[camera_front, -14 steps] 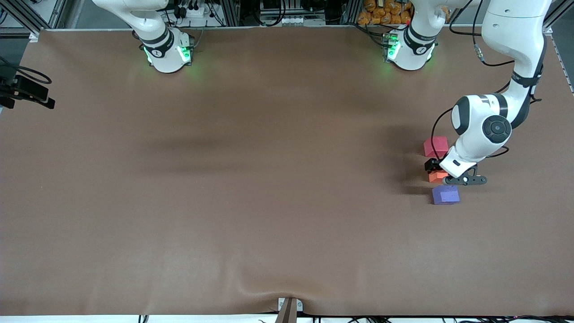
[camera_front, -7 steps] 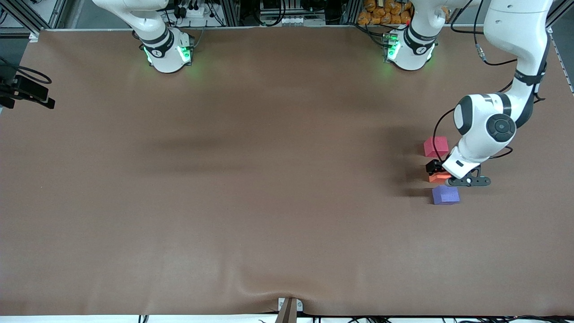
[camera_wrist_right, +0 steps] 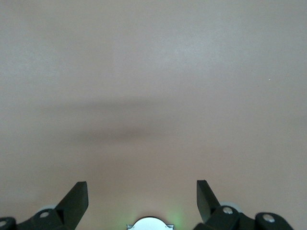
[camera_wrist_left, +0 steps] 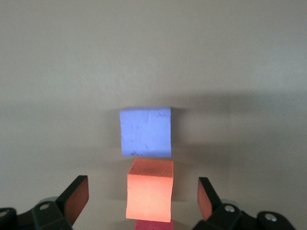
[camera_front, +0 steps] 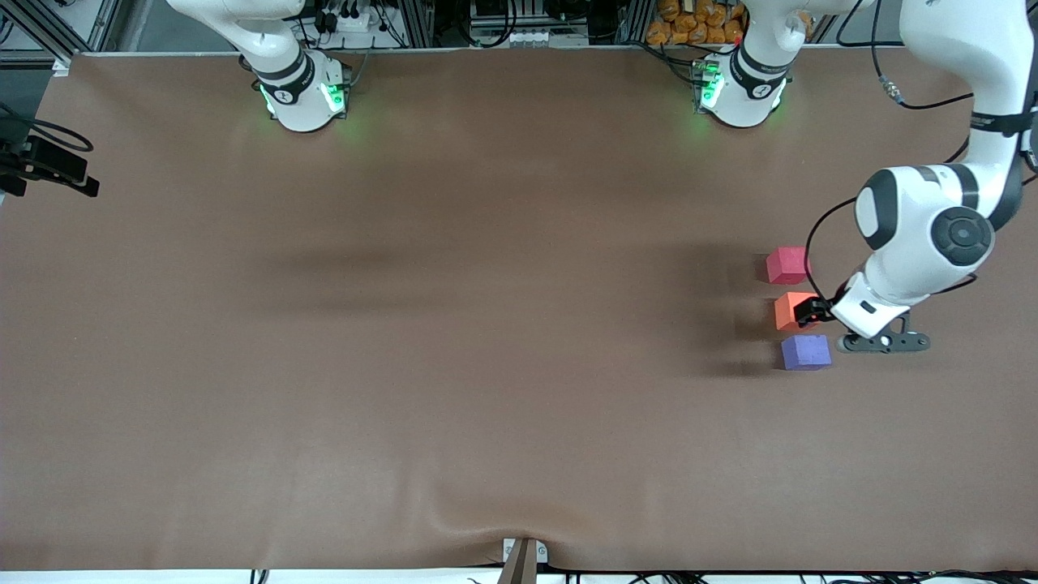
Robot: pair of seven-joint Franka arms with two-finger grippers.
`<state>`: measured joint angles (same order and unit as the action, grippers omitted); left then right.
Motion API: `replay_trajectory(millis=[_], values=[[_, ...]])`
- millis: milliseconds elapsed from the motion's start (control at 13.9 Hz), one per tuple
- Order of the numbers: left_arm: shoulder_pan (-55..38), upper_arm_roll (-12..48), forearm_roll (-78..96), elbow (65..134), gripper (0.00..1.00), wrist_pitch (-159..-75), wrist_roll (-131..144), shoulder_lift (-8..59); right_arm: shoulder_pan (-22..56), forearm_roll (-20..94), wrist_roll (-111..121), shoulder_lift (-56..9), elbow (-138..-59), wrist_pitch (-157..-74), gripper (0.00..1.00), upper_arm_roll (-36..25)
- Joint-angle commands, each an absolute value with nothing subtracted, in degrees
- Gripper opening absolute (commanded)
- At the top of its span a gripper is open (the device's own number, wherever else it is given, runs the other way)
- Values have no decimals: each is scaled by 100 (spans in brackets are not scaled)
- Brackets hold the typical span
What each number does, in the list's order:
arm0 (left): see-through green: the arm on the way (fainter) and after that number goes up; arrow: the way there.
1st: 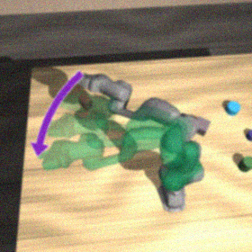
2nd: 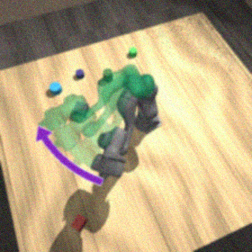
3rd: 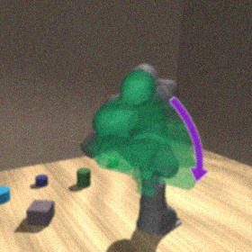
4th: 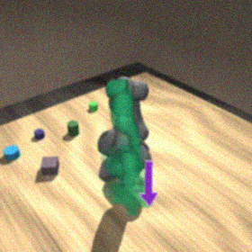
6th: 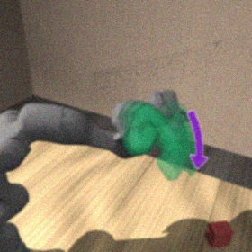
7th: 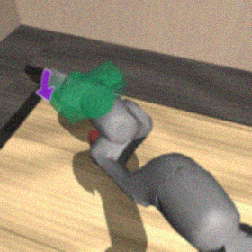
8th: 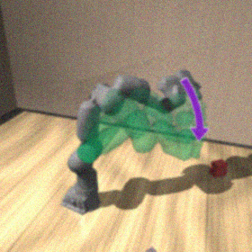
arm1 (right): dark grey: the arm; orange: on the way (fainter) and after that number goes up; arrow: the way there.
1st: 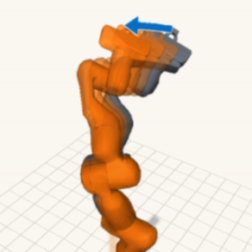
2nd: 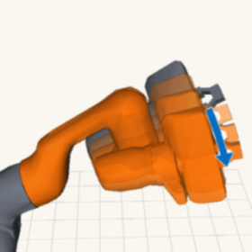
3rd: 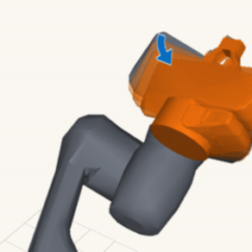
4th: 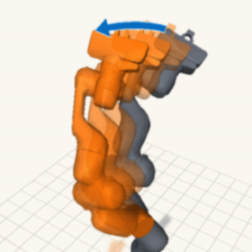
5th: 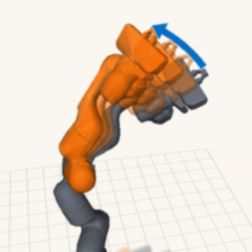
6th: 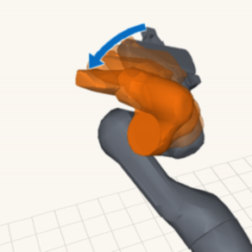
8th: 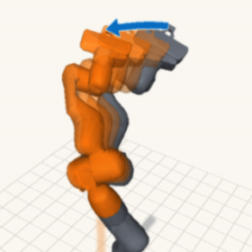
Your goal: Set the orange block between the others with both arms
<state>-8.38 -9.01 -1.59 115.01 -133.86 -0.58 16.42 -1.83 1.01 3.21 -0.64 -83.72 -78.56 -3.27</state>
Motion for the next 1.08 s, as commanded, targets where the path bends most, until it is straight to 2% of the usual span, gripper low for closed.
replay_trajectory(millis=[0, 216, 647, 791, 1007], values=[[-756, -870, -105, 11145, 100, -13131, -149, 1626, -299, 26, 369, -18, -8402, -7822, 100, -246], [-721, -861, -123, 10558, 100, -12553, -141, 1644, -290, 18, 378, -26, -8402, -7822, 100, -246], [-589, -730, -185, 8879, 100, -10778, -141, 1425, -290, 18, 378, -26, -8402, -7822, 100, -246], [-414, -511, -150, 8667, 100, -10268, -132, 1196, -290, 18, 378, -26, -8402, -7822, 100, -246], [-404, -475, -123, 8613, 100, -9950, -132, 775, -290, 18, 387, -26, -8402, -7822, 100, -246]])
